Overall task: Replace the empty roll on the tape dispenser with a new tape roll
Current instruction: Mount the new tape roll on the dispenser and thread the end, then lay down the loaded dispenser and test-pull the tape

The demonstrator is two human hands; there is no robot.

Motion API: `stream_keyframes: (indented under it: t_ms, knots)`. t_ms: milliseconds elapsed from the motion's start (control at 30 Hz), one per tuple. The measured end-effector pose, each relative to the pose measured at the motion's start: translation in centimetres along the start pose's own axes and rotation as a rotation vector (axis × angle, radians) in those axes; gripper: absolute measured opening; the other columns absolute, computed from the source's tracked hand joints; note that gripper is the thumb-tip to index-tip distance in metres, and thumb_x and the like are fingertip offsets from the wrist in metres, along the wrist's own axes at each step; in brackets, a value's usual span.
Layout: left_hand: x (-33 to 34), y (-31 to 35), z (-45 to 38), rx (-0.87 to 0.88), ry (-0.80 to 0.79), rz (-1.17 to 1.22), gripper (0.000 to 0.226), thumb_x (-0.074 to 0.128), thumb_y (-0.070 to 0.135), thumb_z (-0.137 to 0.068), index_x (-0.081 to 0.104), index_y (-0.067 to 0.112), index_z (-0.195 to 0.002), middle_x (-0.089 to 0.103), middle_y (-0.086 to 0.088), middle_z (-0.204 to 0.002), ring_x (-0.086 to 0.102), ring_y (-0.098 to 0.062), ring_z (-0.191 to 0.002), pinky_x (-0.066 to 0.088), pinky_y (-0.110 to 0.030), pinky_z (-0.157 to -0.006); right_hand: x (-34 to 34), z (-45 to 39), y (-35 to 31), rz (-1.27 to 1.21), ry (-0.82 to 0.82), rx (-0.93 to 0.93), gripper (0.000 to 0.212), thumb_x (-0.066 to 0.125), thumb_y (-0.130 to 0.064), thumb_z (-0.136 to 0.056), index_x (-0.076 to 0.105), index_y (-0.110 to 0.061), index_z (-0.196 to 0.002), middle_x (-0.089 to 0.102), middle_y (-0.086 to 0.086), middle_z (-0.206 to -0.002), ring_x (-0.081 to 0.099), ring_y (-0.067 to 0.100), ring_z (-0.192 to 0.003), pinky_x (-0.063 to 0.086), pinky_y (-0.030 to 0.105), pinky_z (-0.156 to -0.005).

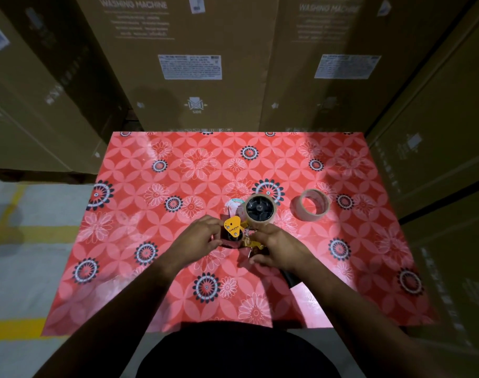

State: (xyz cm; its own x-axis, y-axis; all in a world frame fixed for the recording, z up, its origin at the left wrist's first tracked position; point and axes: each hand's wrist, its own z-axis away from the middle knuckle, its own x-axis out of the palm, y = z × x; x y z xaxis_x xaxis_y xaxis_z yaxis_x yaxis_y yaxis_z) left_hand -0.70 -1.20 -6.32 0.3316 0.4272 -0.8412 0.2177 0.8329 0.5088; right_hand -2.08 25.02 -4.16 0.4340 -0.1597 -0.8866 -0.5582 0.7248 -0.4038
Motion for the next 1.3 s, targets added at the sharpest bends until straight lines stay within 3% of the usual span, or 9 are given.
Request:
stream_keyframes:
  t_ms: [100, 300, 433, 633, 900, 1000, 1133, 1233, 1300]
  knots:
    - [0.2, -0.1, -0.1, -0.006, 0.01, 0.014, 0.023, 0.073, 0.024, -0.086, 0.056, 0.027, -0.071, 0.053, 0.021, -0.104, 0.047, -0.002, -0.103, 0.041, -0.026, -0.093, 0.7, -0.3, -0.3, 0.031, 0.034, 0.042, 0.05, 0.071, -0.049, -0.085, 0.066, -0.009, -0.116, 0.065, 0.013, -0.122, 0.059, 0.033, -0.112, 0.05, 0.038, -0.088]
    - [0.5, -0.6, -0.5, 0.006, 0.051, 0.019, 0.032, 0.076, 0.024, -0.084, 0.05, 0.029, -0.066, 0.063, 0.012, -0.115, 0.049, -0.005, -0.104, 0.044, -0.03, -0.092, 0.6, -0.7, -2.1, 0.1, 0.149, 0.112, 0.039, 0.063, -0.037, -0.095, 0.062, -0.009, -0.123, 0.06, 0.012, -0.134, 0.059, 0.036, -0.115, 0.053, 0.043, -0.082]
    - [1.0, -0.9, -0.2, 0.022, 0.074, 0.028, 0.028, 0.076, 0.022, -0.084, 0.054, 0.026, -0.066, 0.062, 0.009, -0.125, 0.049, -0.006, -0.112, 0.045, -0.032, -0.095, 1.1, -1.1, -2.3, 0.12, 0.185, 0.171, 0.033, 0.056, -0.038, -0.096, 0.066, -0.013, -0.116, 0.068, 0.013, -0.117, 0.061, 0.036, -0.107, 0.053, 0.042, -0.076]
    - [0.9, -0.9, 0.4, 0.03, 0.066, 0.022, 0.033, 0.078, 0.029, -0.083, 0.049, 0.036, -0.068, 0.059, 0.007, -0.136, 0.049, -0.01, -0.115, 0.047, -0.038, -0.097, 1.7, -1.5, -2.6, 0.158, 0.265, 0.177, 0.027, 0.06, -0.035, -0.094, 0.069, -0.01, -0.097, 0.073, 0.017, -0.096, 0.065, 0.038, -0.091, 0.05, 0.042, -0.09]
    - [1.4, -1.1, 2.2, 0.054, 0.129, 0.013, 0.015, 0.077, 0.045, -0.079, 0.07, 0.033, -0.077, 0.061, 0.021, -0.13, 0.048, 0.002, -0.107, 0.038, -0.022, -0.087, 2.1, -2.4, -2.1, 0.042, 0.228, 0.299, 0.042, 0.063, -0.049, -0.091, 0.061, -0.021, -0.122, 0.073, 0.009, -0.1, 0.07, 0.032, -0.091, 0.052, 0.034, -0.067]
    - [1.5, -1.6, 2.9, 0.033, 0.142, -0.012, 0.022, 0.078, 0.048, -0.076, 0.072, 0.031, -0.088, 0.062, 0.016, -0.132, 0.049, -0.001, -0.114, 0.044, -0.029, -0.095, 1.7, -1.4, -1.3, -0.16, 0.262, 0.369, 0.054, 0.066, -0.059, -0.084, 0.059, -0.028, -0.128, 0.069, 0.001, -0.108, 0.067, 0.022, -0.093, 0.055, 0.034, -0.074]
    - [1.3, -2.6, 4.3, -0.013, 0.166, -0.008, 0.054, 0.075, 0.058, -0.074, 0.067, 0.029, -0.119, 0.062, 0.012, -0.131, 0.053, -0.009, -0.119, 0.044, -0.029, -0.095, 2.2, 1.0, 1.9, -0.491, 0.505, 0.609, 0.053, 0.048, -0.064, -0.087, 0.062, -0.013, -0.096, 0.066, 0.008, -0.097, 0.063, 0.025, -0.088, 0.053, 0.039, -0.078]
    - [1.7, -2.7, 5.2, -0.073, 0.216, 0.035, 0.05, 0.075, 0.049, -0.081, 0.063, 0.026, -0.124, 0.062, 0.01, -0.127, 0.053, -0.004, -0.111, 0.046, -0.027, -0.093, 3.3, 2.4, 4.1, -1.165, 0.184, 0.942, 0.064, 0.053, -0.076, -0.082, 0.064, -0.012, -0.085, 0.065, 0.011, -0.087, 0.062, 0.031, -0.081, 0.05, 0.037, -0.071]
    - [2.1, -2.6, 5.7, -0.112, 0.253, 0.057, 0.041, 0.071, 0.041, -0.088, 0.064, 0.024, -0.124, 0.063, 0.009, -0.124, 0.053, -0.001, -0.106, 0.048, -0.027, -0.092, 4.4, 3.1, 4.6, -1.578, -0.115, 0.862, 0.078, 0.044, -0.076, -0.088, 0.07, -0.004, -0.107, 0.068, 0.017, -0.104, 0.064, 0.032, -0.093, 0.051, 0.038, -0.083]
